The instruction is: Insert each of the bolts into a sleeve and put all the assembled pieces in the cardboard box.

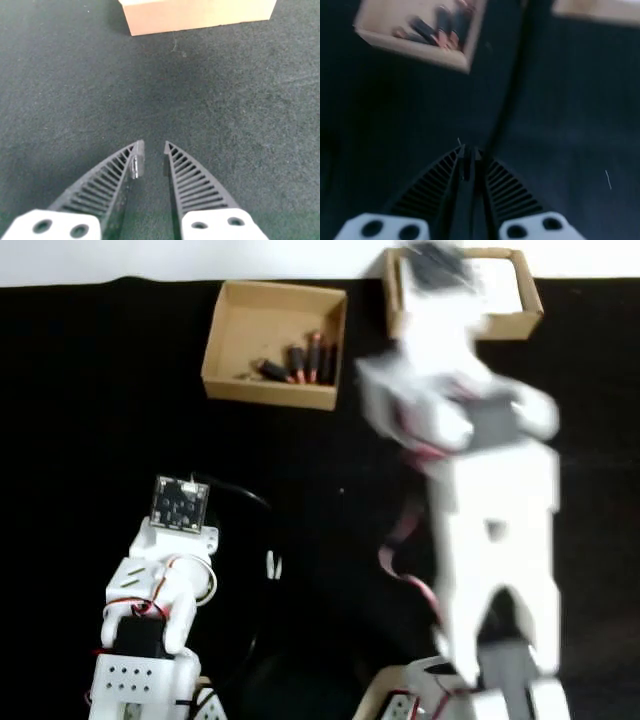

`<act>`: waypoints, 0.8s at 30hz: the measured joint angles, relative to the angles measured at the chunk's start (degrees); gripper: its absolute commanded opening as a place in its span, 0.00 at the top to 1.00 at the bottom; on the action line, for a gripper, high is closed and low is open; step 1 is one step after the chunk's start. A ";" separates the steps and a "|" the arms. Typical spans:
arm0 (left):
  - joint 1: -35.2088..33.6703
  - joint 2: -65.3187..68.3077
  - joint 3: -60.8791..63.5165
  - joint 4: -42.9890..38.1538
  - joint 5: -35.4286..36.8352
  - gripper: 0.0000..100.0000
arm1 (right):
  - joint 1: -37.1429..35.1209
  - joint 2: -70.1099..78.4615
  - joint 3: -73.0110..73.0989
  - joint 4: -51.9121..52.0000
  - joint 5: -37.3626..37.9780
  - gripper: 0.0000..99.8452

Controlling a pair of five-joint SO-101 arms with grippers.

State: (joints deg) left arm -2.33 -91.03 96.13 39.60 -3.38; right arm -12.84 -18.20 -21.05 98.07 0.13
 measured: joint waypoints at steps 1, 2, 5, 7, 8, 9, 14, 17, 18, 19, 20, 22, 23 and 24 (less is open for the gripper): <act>0.00 0.00 0.00 0.00 0.00 0.91 | 2.20 -2.55 1.58 0.97 0.00 0.99; 0.00 0.00 0.00 0.00 0.00 0.91 | 4.66 -5.45 4.13 1.58 0.00 0.99; 0.00 0.00 0.00 0.00 0.00 0.91 | 8.09 -15.30 15.74 2.20 0.00 0.99; 0.00 0.00 0.00 0.00 0.00 0.91 | 8.62 -23.30 26.02 2.20 0.00 0.99; 0.00 0.00 0.00 0.00 0.00 0.91 | 8.70 -27.69 31.56 2.20 0.00 0.99; 0.00 0.00 0.00 0.00 0.00 0.91 | 8.79 -32.00 36.84 1.93 0.00 0.99; 0.00 0.00 0.00 0.00 0.00 0.91 | 8.70 -53.10 63.12 -11.25 0.00 0.99; 0.00 0.00 0.00 0.00 0.00 0.91 | 8.26 -64.62 78.86 -22.42 0.00 0.99; 0.00 0.00 0.00 0.00 0.00 0.91 | 8.26 -68.13 84.75 -25.93 0.00 0.99; 0.00 0.00 0.00 0.00 0.00 0.91 | 8.26 -71.65 90.46 -29.45 0.00 0.99; 0.00 0.00 0.00 0.00 0.00 0.91 | 8.26 -75.08 96.00 -32.70 0.00 0.99; 0.00 0.00 0.00 0.00 0.00 0.91 | 8.26 -81.85 106.29 -37.63 0.00 0.99; 0.00 0.00 0.00 0.00 0.00 0.91 | 8.35 -83.96 110.68 -39.38 0.00 0.99; 0.00 0.00 0.00 0.00 0.00 0.91 | 8.35 -84.57 114.02 -40.88 0.00 0.99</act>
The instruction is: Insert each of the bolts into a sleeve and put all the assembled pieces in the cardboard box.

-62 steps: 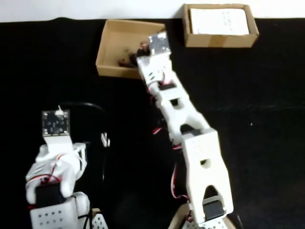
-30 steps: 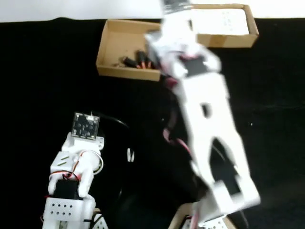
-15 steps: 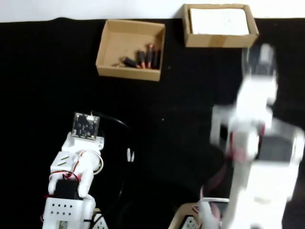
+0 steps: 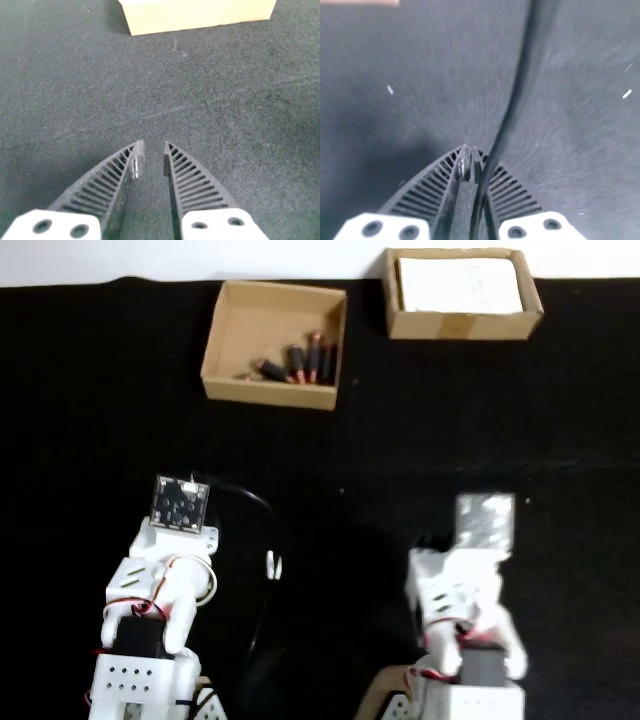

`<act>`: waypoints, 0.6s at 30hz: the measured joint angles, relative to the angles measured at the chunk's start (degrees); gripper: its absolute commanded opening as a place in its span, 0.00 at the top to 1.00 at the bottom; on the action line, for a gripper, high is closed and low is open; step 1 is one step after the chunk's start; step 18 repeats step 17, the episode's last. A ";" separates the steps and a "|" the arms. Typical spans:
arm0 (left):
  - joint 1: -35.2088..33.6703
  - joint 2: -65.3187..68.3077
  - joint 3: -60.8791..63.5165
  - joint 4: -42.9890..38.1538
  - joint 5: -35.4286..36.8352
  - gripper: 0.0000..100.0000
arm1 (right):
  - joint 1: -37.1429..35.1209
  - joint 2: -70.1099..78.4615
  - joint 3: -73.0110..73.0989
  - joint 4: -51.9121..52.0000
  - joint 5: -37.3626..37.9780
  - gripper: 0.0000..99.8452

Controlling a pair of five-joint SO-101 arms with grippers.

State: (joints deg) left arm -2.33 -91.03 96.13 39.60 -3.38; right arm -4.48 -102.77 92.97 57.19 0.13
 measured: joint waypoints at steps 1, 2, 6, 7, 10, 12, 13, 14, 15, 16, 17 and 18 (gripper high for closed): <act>0.00 0.00 0.00 0.00 0.00 0.91 | 0.00 -0.09 1.93 -1.14 0.00 0.99; 0.00 0.00 0.00 0.00 0.00 0.91 | 0.00 -0.09 2.55 -2.11 0.00 0.99; 0.00 0.00 0.00 0.00 0.00 0.91 | -0.09 -0.09 2.90 -3.78 0.00 0.99; 0.00 0.00 0.00 0.00 0.00 0.91 | -0.09 -0.09 2.90 -3.78 0.00 0.99; 0.00 0.00 0.00 0.00 0.00 0.91 | -0.09 -0.09 2.99 -3.16 0.00 0.99; 0.00 0.00 0.00 0.00 0.00 0.91 | -0.09 -0.09 2.99 -2.64 0.00 0.99; 0.00 0.00 0.00 0.00 0.00 0.91 | -0.09 -0.09 2.99 -2.20 0.00 0.99; 0.00 0.00 0.00 0.00 0.00 0.91 | -0.09 -0.09 2.99 -1.58 0.00 0.99; 0.00 0.00 0.00 0.00 0.00 0.91 | -0.09 -0.09 2.99 -0.70 0.00 0.99; 0.00 0.00 0.00 0.00 0.00 0.91 | -0.09 -0.09 2.99 0.09 0.00 0.99; 0.00 0.00 0.00 0.00 0.00 0.91 | -0.09 -0.09 2.99 1.05 0.00 0.99; 0.00 0.00 0.00 0.00 0.00 0.91 | -0.09 -0.09 2.99 1.05 0.00 0.99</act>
